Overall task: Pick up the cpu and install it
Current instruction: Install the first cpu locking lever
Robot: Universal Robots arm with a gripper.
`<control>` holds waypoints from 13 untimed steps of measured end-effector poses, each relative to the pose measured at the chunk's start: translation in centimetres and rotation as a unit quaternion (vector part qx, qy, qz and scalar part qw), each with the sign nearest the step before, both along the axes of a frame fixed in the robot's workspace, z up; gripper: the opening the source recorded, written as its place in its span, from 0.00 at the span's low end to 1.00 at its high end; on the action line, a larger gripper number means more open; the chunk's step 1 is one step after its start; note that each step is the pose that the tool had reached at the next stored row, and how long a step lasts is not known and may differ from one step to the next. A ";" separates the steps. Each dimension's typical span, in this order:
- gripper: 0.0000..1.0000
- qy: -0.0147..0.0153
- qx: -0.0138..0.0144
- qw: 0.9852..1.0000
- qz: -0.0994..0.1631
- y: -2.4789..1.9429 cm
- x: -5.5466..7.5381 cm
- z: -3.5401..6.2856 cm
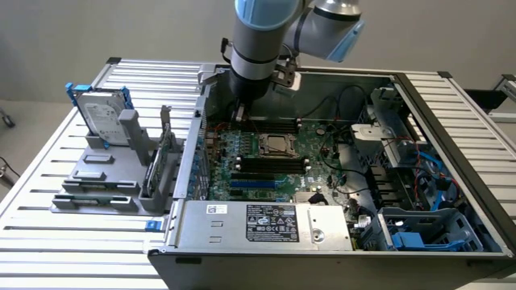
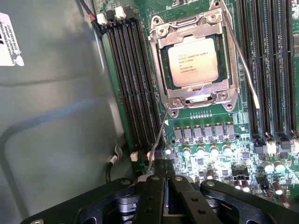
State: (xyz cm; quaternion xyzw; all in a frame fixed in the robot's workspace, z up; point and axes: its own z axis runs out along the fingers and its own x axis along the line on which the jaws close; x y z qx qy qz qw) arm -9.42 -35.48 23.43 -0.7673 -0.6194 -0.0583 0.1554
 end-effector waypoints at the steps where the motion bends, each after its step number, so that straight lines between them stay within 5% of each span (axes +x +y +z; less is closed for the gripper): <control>1: 0.11 0.000 0.001 1.000 -0.004 0.00 0.0 0.04; 8: 0.11 -0.001 0.004 1.000 -0.030 0.00 -0.3 0.37; 13: 0.11 -0.006 0.004 0.999 -0.053 0.01 -0.3 0.41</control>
